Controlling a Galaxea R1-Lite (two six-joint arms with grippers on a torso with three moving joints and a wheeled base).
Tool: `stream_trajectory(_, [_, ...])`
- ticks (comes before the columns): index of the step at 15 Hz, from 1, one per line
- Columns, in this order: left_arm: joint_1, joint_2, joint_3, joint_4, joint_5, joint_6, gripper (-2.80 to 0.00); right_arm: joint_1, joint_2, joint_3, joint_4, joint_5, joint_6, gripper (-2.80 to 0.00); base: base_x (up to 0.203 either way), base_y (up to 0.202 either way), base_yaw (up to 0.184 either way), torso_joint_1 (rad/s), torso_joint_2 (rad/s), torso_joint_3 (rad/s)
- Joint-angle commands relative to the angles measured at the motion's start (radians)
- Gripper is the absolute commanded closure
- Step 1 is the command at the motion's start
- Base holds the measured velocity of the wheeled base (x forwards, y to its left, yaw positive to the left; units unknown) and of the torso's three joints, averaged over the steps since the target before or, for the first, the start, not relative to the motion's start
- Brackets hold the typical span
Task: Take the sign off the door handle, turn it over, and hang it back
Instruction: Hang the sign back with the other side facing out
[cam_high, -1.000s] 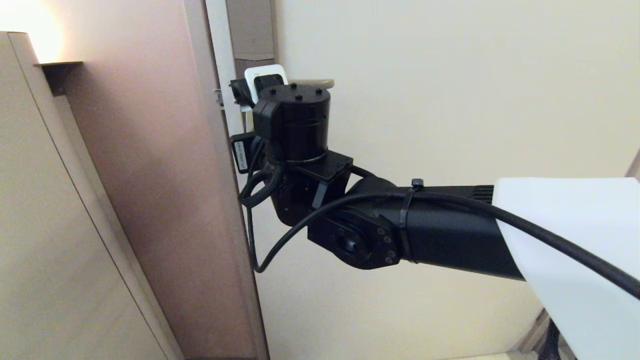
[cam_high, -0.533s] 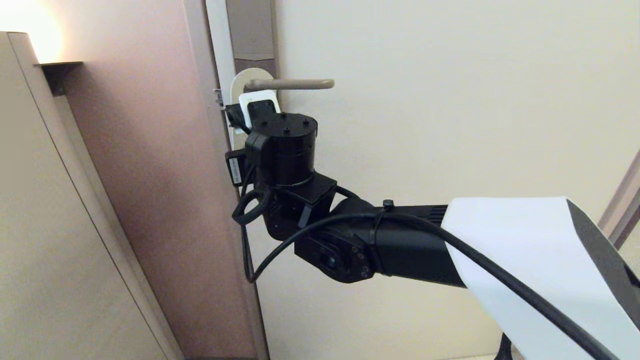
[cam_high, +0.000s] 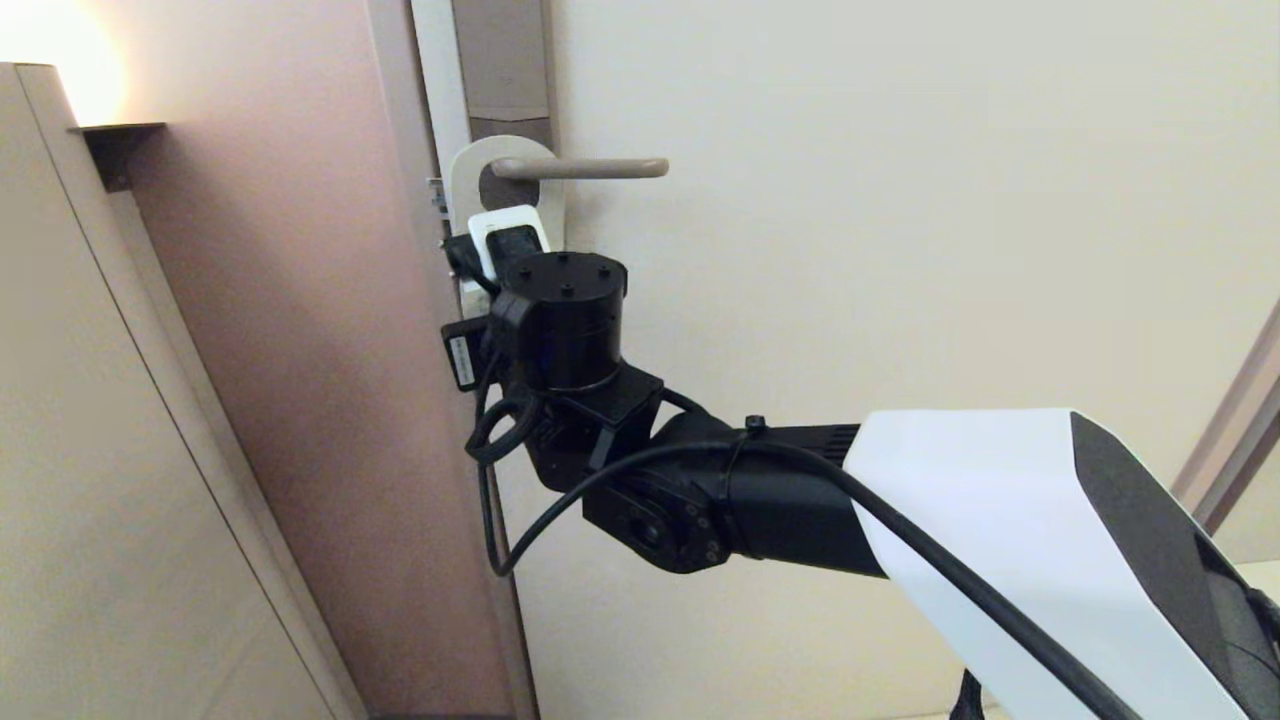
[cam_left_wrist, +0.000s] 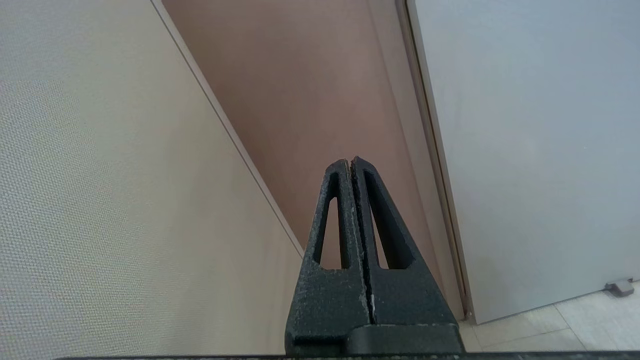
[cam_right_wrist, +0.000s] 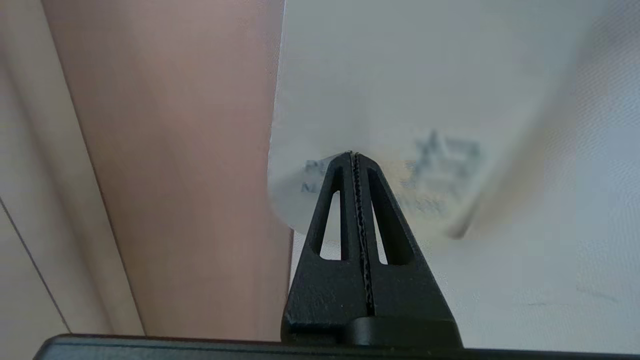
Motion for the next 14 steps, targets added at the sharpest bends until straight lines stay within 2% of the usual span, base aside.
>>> stream_trajectory(1, [0.000, 0.001, 0.000, -0.001, 0.000, 0.002, 0.00, 0.002, -0.018, 0.000, -0.020, 0.021, -0.002, 0.00, 0.000, 0.000, 0.000, 0.000, 0.00, 0.000])
stream_trajectory(7, [0.000, 0.001, 0.000, -0.001, 0.000, 0.001, 0.00, 0.008, -0.097, 0.000, -0.034, 0.046, 0.005, 0.00, 0.000, 0.000, 0.000, 0.000, 0.00, 0.000])
stream_trajectory(14, [0.000, 0.001, 0.000, -0.001, 0.000, 0.001, 0.00, -0.001, 0.006, 0.000, -0.104, 0.044, -0.001, 0.00, 0.000, 0.000, 0.000, 0.000, 0.00, 0.000])
